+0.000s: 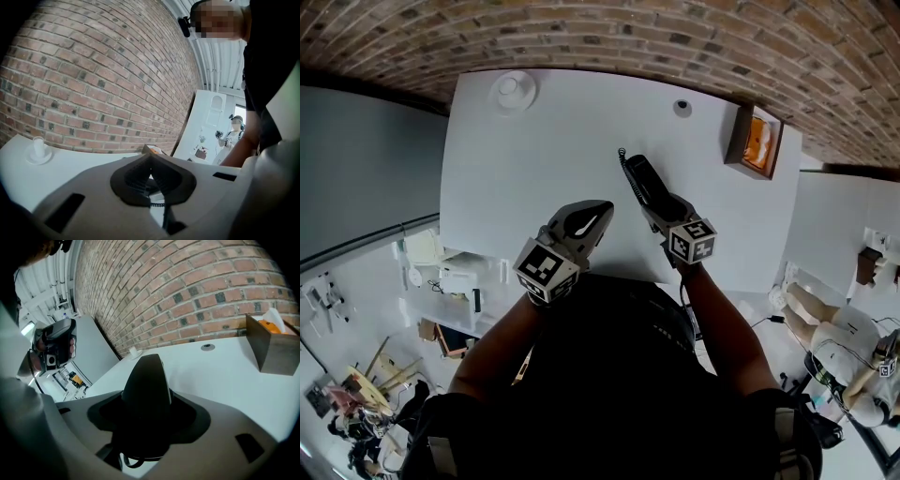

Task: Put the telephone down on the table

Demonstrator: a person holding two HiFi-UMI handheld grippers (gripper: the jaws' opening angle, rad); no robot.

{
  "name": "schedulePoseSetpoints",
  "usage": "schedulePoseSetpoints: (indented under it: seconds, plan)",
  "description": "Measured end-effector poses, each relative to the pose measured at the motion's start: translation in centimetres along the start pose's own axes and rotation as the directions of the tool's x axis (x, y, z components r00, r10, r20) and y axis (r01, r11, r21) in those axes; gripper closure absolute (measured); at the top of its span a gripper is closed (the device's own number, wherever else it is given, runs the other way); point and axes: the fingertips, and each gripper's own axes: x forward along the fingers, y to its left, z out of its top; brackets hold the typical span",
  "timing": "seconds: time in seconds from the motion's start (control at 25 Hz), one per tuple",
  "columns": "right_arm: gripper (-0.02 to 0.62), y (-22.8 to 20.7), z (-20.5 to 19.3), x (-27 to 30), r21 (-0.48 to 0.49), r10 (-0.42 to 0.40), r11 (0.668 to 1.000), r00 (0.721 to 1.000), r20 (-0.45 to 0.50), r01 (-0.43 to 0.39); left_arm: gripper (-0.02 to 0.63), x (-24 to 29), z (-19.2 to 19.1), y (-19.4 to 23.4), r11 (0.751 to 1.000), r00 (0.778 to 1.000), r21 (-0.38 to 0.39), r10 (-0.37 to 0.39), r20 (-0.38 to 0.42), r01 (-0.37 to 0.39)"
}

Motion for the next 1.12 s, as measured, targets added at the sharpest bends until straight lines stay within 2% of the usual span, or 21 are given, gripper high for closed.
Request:
schedulePoseSetpoints:
  seconds: [1.12]
  plan:
    - [0.318, -3.5, -3.6, 1.4, -0.072, -0.105, 0.992, 0.991, -0.080, 0.099, 0.598, -0.1, -1.9, 0.5, 0.999, 0.999, -0.042, -0.010, -0.037, 0.008]
